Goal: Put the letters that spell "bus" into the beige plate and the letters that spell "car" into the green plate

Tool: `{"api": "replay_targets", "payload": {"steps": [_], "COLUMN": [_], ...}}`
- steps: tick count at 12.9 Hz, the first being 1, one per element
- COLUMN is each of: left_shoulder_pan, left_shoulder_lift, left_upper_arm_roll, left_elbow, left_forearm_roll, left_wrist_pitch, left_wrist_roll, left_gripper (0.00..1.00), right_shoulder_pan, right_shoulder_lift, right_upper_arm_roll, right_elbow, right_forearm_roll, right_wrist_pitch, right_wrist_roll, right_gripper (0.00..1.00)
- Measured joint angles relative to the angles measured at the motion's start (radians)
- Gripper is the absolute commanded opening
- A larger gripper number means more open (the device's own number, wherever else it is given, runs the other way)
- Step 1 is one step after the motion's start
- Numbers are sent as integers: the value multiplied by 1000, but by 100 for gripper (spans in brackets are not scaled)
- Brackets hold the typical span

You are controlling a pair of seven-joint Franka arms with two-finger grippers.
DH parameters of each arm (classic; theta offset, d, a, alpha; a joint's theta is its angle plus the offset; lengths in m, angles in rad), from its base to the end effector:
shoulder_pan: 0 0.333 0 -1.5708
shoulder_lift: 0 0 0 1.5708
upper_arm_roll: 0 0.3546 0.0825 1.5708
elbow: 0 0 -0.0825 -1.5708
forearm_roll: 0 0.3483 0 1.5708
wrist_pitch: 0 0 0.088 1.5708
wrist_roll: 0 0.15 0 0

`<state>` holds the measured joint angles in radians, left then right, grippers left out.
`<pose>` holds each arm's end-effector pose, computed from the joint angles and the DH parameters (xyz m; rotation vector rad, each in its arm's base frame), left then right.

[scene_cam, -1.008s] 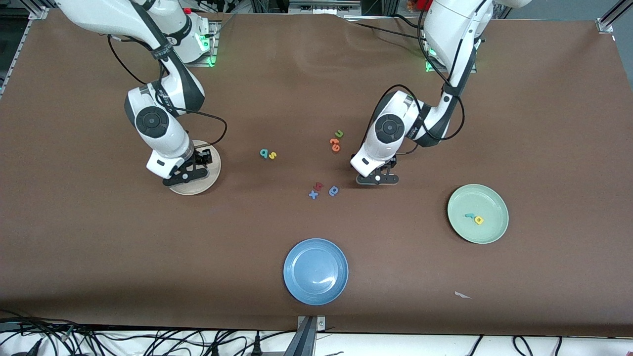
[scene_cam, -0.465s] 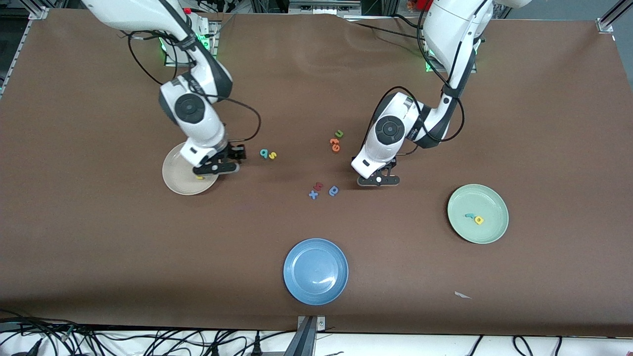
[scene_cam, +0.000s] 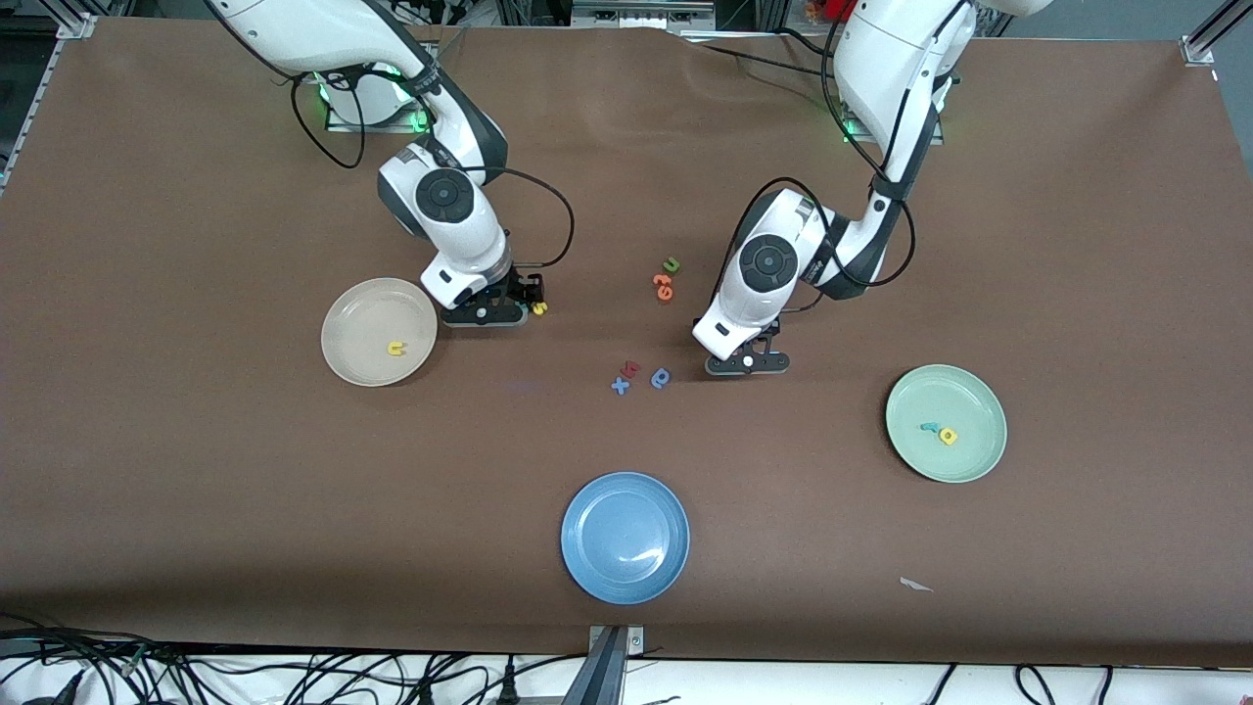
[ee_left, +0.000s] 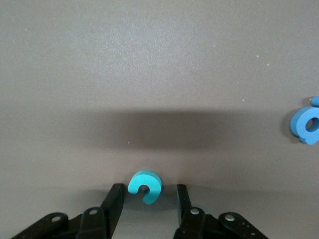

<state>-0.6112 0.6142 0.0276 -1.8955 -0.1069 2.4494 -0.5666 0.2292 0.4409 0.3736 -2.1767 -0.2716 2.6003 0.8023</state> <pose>0.5178 -0.3465 0.1881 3.1284 0.0982 -0.1205 0.4627 0.3165 0.2231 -3.1127 0.0030 -0.0189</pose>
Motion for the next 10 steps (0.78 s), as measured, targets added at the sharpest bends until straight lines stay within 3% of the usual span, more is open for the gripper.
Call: {"api": "replay_targets", "payload": {"steps": [3, 7, 10], "left_shoulder_pan": [1, 1, 1], "left_shoulder_lift": [2, 3, 3], "left_upper_arm_roll": [1, 3, 4], "left_elbow": [3, 7, 9], "left_forearm_roll": [0, 0, 0], "left_wrist_pitch": [0, 0, 0], "left_wrist_roll": [0, 0, 0], "left_gripper": [43, 37, 31], "right_shoulder_pan": [9, 10, 10], "right_shoulder_lift": [0, 13, 15], "right_upper_arm_roll": [-1, -32, -40], "right_elbow": [-12, -111, -125], "right_forearm_roll": [0, -1, -1], "right_wrist_pitch": [7, 153, 179], "right_wrist_roll": [14, 13, 12], "right_gripper": [77, 77, 76]}}
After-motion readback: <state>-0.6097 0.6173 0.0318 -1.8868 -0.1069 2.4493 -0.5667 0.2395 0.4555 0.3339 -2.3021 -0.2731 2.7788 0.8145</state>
